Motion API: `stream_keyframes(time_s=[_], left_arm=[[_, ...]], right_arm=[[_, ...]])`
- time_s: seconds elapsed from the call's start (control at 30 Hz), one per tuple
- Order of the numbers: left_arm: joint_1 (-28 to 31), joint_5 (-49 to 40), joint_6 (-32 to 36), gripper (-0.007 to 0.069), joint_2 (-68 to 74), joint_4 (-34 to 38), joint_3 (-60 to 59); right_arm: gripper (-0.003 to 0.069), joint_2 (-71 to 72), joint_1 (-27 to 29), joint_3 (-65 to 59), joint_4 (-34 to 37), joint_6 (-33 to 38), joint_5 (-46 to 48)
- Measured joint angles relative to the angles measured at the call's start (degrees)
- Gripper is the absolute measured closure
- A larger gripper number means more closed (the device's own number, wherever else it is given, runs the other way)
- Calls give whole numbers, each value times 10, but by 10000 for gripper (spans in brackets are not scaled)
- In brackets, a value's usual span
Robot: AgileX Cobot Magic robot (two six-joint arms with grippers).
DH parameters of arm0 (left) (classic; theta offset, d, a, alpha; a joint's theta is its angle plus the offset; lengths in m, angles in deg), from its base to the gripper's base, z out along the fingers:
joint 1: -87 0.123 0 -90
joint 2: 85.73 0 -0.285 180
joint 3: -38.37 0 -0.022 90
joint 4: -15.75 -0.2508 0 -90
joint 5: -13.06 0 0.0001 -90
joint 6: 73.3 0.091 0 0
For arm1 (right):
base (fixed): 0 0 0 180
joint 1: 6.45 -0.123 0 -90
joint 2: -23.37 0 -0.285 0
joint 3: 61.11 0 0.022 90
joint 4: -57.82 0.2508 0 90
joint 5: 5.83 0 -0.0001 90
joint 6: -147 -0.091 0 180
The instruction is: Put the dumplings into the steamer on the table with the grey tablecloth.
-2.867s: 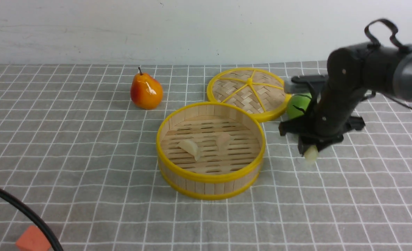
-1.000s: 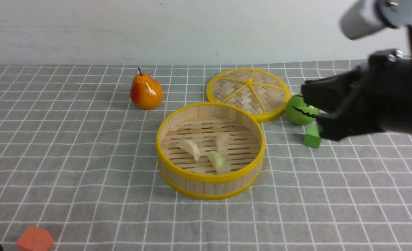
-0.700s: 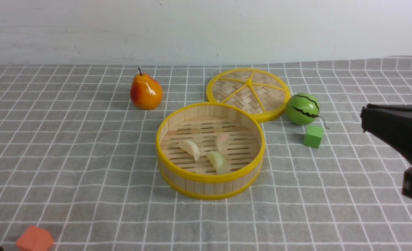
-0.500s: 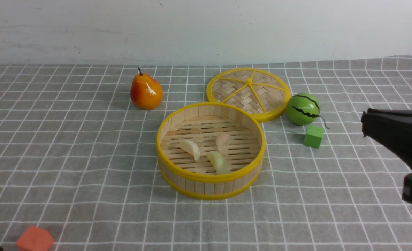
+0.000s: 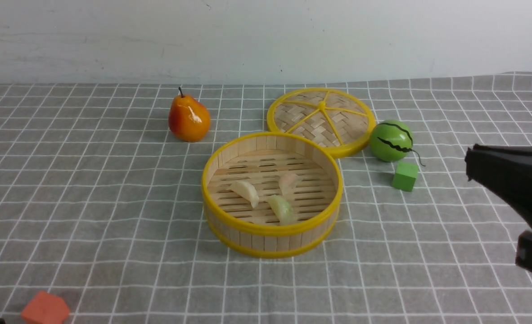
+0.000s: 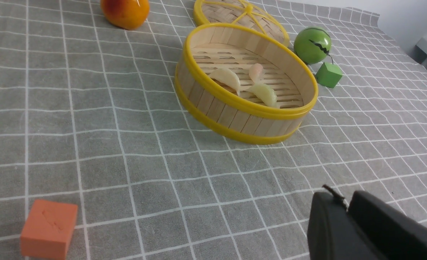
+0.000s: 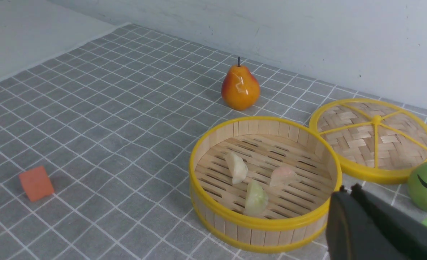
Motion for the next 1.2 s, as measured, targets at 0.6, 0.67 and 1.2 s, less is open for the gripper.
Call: stream_keyframes(time_s=[0.6, 0.67, 1.2], left_arm=[[0, -1, 0, 541, 0, -1, 0], [0, -1, 0, 538, 0, -1, 0], [0, -2, 0, 523, 0, -2, 0]], right_arm=[[680, 372, 387, -378, 48, 35, -64], [680, 412, 415, -406, 27, -6, -21], [680, 426, 390, -404, -2, -47, 61]])
